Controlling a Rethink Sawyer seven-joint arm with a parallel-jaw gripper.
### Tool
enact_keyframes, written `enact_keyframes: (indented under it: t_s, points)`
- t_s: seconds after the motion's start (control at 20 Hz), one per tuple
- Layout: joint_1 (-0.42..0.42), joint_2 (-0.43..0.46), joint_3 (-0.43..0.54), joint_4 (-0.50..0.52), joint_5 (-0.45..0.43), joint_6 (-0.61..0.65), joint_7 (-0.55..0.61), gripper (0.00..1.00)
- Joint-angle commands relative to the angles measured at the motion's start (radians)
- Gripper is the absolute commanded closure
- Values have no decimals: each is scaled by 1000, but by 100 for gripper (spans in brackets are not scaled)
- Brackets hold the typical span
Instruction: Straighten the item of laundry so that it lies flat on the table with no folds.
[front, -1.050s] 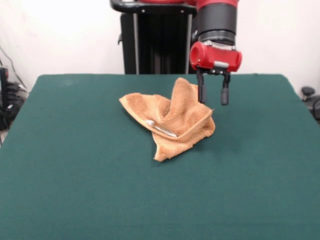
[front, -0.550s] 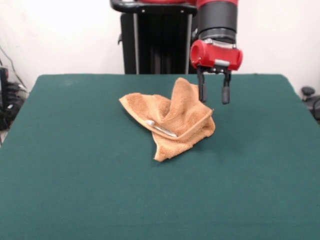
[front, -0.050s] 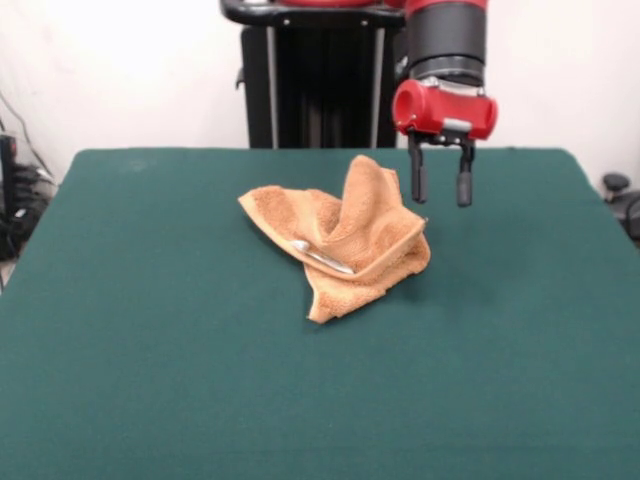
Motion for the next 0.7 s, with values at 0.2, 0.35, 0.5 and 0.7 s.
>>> enact_keyframes:
  t_s: [0.2, 0.35, 0.5, 0.7]
  points:
    - [69, 82, 7, -49, 83, 176, 118, 0]
    - [93, 91, -17, -52, 96, 186, 111, 0]
    - [116, 100, -40, -54, 106, 204, 101, 0]
    - [141, 117, -68, -48, 108, 207, 98, 0]
